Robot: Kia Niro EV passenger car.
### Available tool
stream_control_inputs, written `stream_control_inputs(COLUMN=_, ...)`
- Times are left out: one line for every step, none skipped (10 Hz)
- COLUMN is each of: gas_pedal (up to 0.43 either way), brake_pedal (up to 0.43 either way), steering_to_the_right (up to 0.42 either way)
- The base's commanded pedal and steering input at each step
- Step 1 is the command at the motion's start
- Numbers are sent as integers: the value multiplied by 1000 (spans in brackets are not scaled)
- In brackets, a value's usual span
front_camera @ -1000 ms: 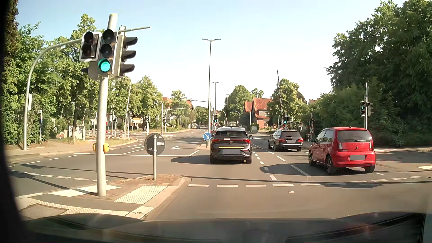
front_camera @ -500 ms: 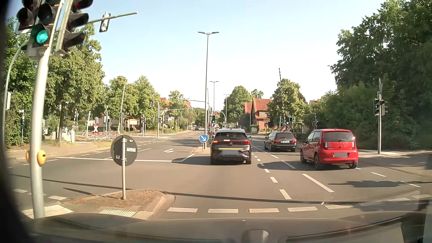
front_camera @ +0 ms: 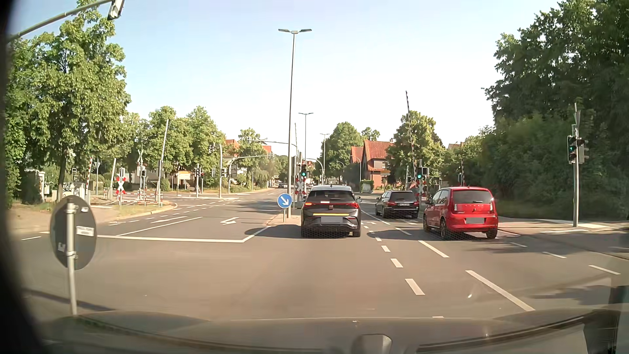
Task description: Follow the waypoints while adhering to traffic rules and regulations
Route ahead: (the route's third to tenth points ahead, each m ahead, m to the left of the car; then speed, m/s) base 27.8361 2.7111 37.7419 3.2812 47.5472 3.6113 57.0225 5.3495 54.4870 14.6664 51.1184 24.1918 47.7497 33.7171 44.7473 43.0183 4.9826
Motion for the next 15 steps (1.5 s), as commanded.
stream_control_inputs(gas_pedal=189, brake_pedal=6, steering_to_the_right=22)
stream_control_inputs(gas_pedal=189, brake_pedal=6, steering_to_the_right=18)
stream_control_inputs(gas_pedal=189, brake_pedal=6, steering_to_the_right=15)
stream_control_inputs(gas_pedal=177, brake_pedal=6, steering_to_the_right=14)
stream_control_inputs(gas_pedal=157, brake_pedal=6, steering_to_the_right=13)
stream_control_inputs(gas_pedal=138, brake_pedal=6, steering_to_the_right=8)
stream_control_inputs(gas_pedal=98, brake_pedal=6, steering_to_the_right=4)
stream_control_inputs(gas_pedal=98, brake_pedal=6, steering_to_the_right=4)
stream_control_inputs(gas_pedal=98, brake_pedal=6, steering_to_the_right=4)
stream_control_inputs(gas_pedal=98, brake_pedal=6, steering_to_the_right=3)
stream_control_inputs(gas_pedal=110, brake_pedal=6, steering_to_the_right=0)
stream_control_inputs(gas_pedal=110, brake_pedal=6, steering_to_the_right=-4)
stream_control_inputs(gas_pedal=110, brake_pedal=6, steering_to_the_right=-4)
stream_control_inputs(gas_pedal=110, brake_pedal=6, steering_to_the_right=-3)
stream_control_inputs(gas_pedal=110, brake_pedal=6, steering_to_the_right=-3)
